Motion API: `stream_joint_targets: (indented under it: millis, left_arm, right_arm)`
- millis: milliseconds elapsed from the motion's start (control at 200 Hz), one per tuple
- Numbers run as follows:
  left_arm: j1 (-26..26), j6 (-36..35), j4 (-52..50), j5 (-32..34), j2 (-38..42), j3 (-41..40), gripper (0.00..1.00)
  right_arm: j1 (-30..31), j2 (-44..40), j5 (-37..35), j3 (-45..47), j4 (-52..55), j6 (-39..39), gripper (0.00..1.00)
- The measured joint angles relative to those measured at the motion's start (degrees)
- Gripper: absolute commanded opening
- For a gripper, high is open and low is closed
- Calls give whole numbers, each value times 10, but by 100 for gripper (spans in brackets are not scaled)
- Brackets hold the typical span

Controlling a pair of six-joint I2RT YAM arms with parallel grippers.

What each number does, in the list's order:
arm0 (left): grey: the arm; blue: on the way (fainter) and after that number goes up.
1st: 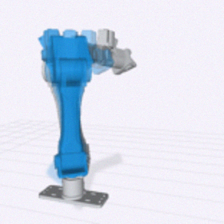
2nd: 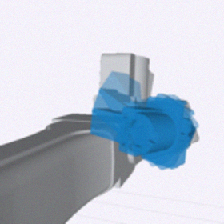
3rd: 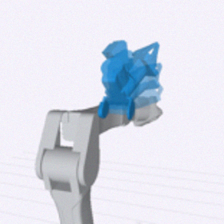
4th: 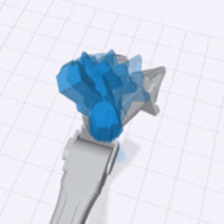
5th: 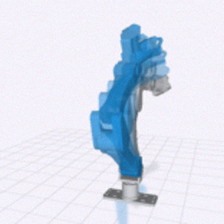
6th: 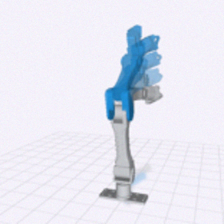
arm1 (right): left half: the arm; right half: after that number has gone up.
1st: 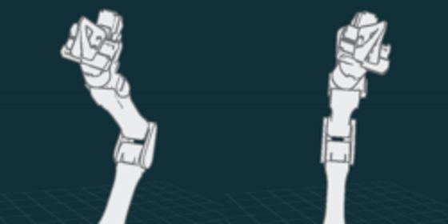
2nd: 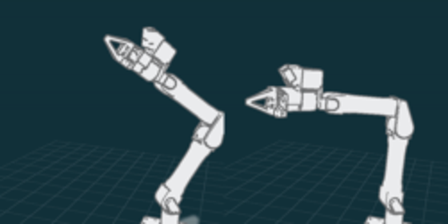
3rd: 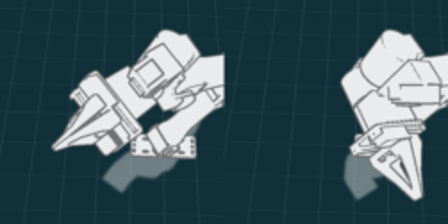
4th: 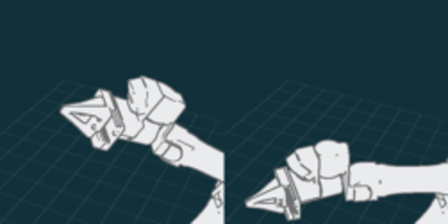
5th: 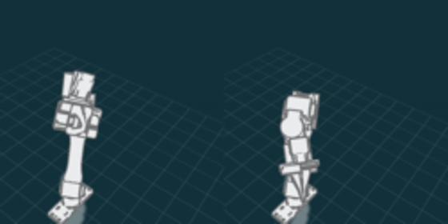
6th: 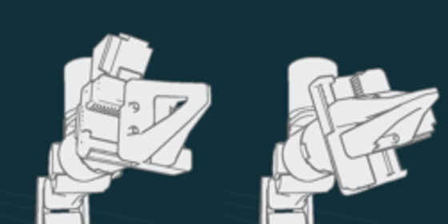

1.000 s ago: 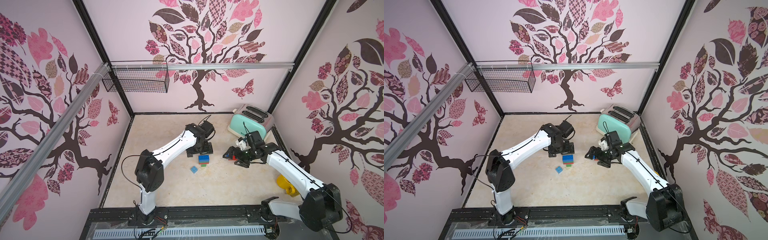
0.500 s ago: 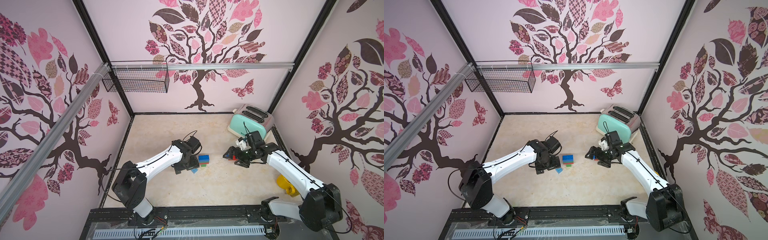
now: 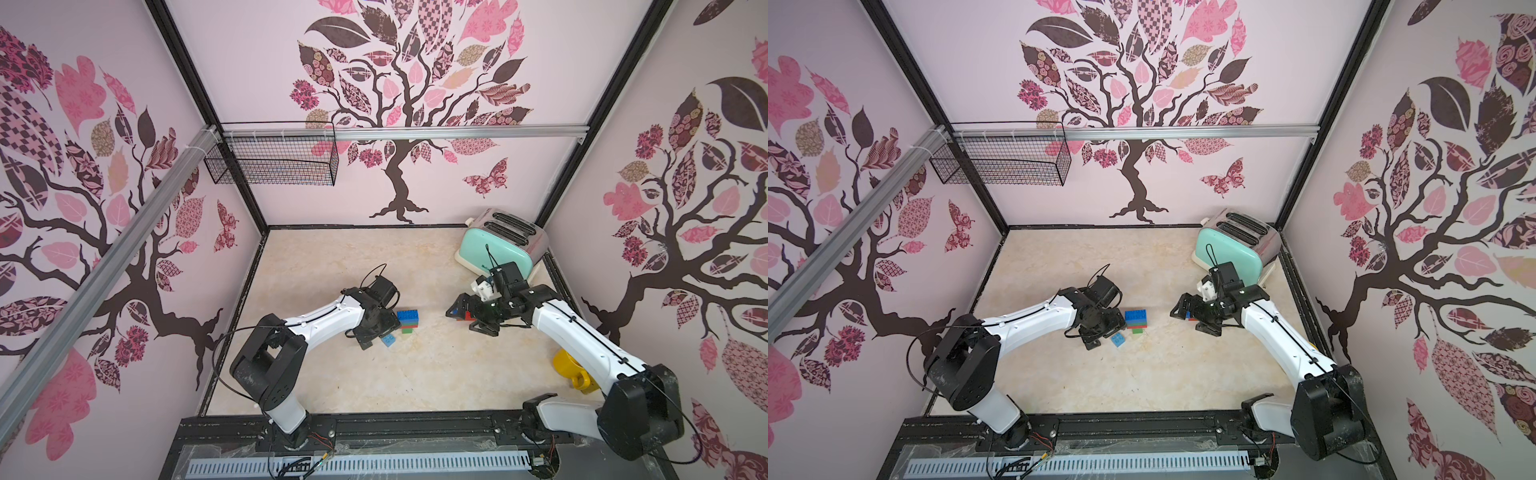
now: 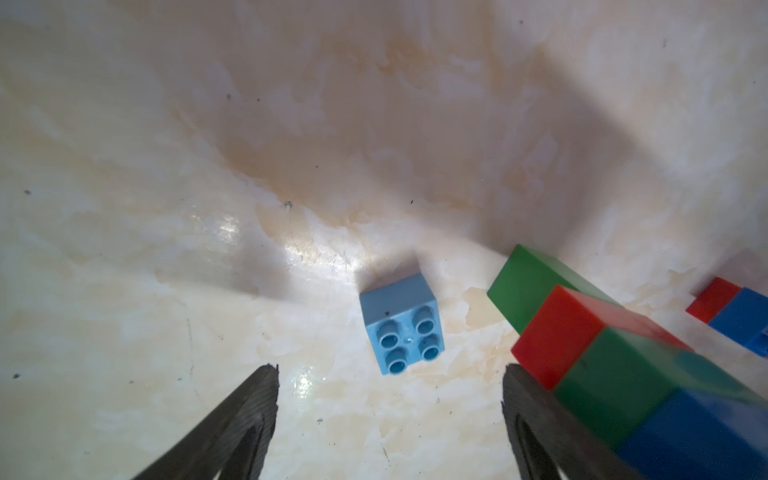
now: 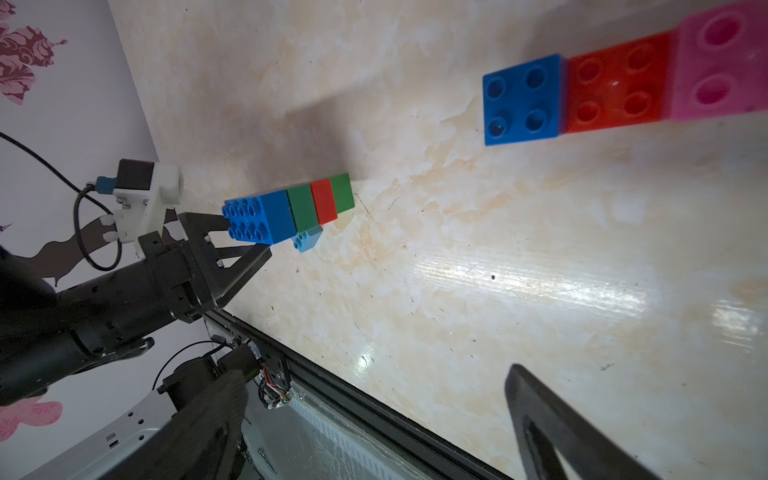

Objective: Assemble a carrot with lego
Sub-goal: Adjust the lego brick at the center of the board.

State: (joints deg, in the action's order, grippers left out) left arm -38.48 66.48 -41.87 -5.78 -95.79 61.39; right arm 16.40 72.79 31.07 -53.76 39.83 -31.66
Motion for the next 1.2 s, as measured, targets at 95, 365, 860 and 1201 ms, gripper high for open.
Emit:
stream_joint_targets:
  millis: [95,365,860,1201]
  left_arm:
    - [1,3,3,-6,-19,0,86]
    - [1,9,3,-16,-44,2,81]
    - [1,8,-34,-9,-51,3,72]
    - [1,-9,-59,21,-51,7,49]
  right_arm:
    - [0,0,0,-1,1,0,99]
    - [0,0,-4,-3,1,0,99]
    - [-1,2,-4,-3,1,0,99]
    - [-1,2,-4,-3,1,0,100]
